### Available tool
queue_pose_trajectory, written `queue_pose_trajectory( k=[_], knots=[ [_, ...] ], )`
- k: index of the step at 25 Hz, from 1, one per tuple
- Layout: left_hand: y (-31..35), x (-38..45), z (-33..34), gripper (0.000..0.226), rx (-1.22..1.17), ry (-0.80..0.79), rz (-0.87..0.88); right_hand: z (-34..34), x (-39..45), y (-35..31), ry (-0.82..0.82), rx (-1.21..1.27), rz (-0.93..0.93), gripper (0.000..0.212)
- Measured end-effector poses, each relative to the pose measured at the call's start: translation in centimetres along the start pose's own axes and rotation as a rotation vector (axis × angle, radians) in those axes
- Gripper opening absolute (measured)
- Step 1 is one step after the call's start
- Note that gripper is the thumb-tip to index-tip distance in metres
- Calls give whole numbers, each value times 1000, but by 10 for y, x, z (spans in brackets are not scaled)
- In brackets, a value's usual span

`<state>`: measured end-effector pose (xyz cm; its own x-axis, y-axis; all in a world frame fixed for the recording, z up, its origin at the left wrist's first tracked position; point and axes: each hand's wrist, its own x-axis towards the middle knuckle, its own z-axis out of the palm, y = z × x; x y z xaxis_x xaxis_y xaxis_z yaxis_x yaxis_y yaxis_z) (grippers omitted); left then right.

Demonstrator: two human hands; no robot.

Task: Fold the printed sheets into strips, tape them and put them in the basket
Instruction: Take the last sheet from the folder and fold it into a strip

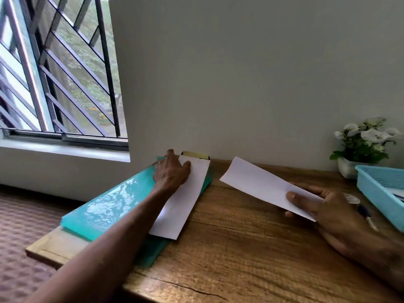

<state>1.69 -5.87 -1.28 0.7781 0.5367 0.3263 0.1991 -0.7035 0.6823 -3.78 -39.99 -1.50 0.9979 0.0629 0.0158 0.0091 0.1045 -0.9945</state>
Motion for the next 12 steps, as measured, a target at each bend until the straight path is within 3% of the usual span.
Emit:
queue_pose_trajectory(
  k=[3, 6, 12],
  knots=[
    [4, -4, -7, 46, -239, 67, -35, -3, -3, -2, 12, 62, -21, 18],
    [23, 1, -22, 32, -364, 1, 29, -10, -4, -12, 19, 61, -80, 12],
    [93, 17, -59, 28, 224, -150, 467, -21, -3, -20, -19, -20, -237, 17]
  ],
)
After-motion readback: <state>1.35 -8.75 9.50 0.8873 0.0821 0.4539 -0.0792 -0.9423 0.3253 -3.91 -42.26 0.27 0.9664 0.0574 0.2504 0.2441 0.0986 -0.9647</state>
